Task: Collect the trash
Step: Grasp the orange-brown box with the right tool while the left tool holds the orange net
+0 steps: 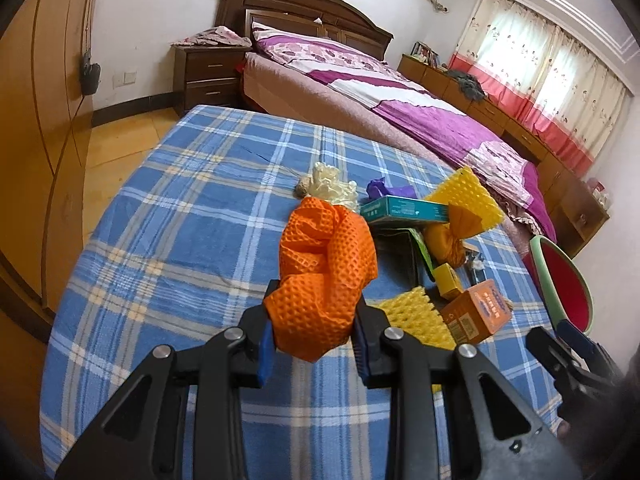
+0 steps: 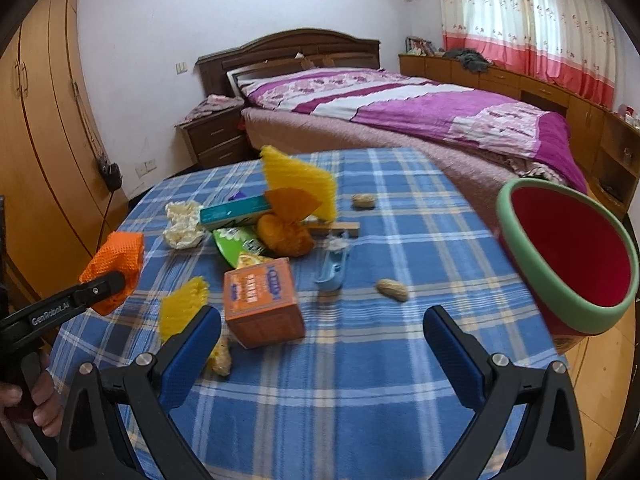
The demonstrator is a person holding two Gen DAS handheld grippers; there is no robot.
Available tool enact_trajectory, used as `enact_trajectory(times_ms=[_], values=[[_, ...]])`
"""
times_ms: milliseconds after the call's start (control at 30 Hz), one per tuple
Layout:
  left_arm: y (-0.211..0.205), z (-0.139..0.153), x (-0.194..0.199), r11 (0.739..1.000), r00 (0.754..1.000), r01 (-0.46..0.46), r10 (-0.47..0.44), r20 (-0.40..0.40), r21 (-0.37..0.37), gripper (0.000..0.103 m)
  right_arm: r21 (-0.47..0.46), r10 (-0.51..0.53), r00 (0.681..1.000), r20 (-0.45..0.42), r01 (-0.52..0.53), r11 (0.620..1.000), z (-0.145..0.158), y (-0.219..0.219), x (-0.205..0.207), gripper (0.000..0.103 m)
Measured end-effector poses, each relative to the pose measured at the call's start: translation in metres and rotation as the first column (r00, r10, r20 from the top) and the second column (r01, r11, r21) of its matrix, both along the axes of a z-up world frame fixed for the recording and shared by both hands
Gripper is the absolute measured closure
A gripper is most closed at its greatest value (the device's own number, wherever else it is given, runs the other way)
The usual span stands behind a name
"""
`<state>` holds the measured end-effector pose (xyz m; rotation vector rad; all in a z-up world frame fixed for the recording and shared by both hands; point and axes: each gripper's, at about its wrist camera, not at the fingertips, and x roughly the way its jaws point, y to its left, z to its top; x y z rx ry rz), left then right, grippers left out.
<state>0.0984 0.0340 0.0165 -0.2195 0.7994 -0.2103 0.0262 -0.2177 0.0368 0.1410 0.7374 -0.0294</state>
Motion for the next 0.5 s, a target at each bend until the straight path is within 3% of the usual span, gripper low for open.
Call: enact_trajectory(times_ms=[267, 433, 500], values=[[0.006, -0.01, 0.005, 0.999, 0.999, 0.036, -0.036, -0.004, -0.015, 0.072, 0.004, 0.022, 0.997, -0.078, -0.022, 1.0, -0.019, 0.02, 0.031, 0.001], [0.003, -0.015, 0.012, 0.997, 0.997, 0.071, -0.072, -0.02, -0.037, 0.072, 0.002, 0.019, 0.995, -0.097, -0.019, 1.0, -0.024, 0.025, 0.038, 0.02], [0.002, -0.015, 0.011, 0.997, 0.997, 0.074, -0.075, -0.015, -0.038, 0.071, 0.026, 0.028, 0.994, -0.104, -0.026, 0.999, -0.025, 0.025, 0.039, 0.034]])
